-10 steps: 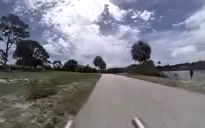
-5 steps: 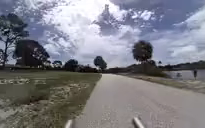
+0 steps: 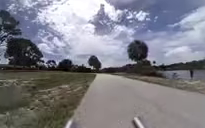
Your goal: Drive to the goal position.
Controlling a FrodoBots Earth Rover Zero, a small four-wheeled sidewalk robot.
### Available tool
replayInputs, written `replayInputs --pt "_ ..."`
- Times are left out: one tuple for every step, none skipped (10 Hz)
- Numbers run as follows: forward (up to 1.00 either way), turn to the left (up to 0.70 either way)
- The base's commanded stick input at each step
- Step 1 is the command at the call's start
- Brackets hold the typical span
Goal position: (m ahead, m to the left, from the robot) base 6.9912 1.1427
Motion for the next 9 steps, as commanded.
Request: replayInputs --pt "0.85 0.00" --pt "0.85 0.00" --pt "0.85 0.00" --pt "0.85 0.00" --pt "0.85 0.00" --pt "0.85 0.00" --pt "0.85 0.00" --pt "0.85 0.00" --pt "0.85 0.00"
